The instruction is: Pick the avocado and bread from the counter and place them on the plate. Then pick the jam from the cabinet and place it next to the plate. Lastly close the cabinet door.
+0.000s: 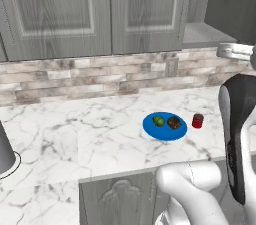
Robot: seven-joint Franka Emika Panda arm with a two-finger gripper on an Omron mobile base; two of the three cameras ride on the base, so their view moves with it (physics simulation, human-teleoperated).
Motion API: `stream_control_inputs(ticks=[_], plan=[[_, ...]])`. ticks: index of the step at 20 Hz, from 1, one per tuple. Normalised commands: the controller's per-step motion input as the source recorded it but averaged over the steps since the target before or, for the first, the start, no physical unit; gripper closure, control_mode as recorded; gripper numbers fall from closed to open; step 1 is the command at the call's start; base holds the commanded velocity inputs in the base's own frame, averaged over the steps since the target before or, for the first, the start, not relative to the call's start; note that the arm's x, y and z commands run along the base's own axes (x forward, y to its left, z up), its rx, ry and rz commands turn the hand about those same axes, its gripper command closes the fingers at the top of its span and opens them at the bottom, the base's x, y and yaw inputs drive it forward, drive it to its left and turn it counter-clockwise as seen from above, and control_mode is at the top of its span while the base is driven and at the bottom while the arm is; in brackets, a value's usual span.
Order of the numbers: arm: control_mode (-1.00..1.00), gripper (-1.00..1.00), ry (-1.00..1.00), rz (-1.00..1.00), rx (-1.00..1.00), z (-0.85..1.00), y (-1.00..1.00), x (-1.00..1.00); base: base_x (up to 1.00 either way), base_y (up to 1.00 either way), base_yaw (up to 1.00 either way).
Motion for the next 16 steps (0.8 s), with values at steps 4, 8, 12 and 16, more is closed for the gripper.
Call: stream_control_inputs(ticks=[4,8,12,16], plan=[[-1.0,-1.0,0.1,0.03,0.05,0.12,-0.15,-1.0,0.0,0.0,0.0],[-1.0,-1.0,0.09,0.04,0.02,0.05,-0.07,-1.0,0.0,0.0,0.0],[-1.0,-1.0,0.03,-0.01,0.04,0.0,-0.19,-0.88,0.0,0.0,0.0],[-1.0,-1.0,0.0,-0.13,0.07,0.0,-0.48,-0.68,0.0,0.0,0.0]])
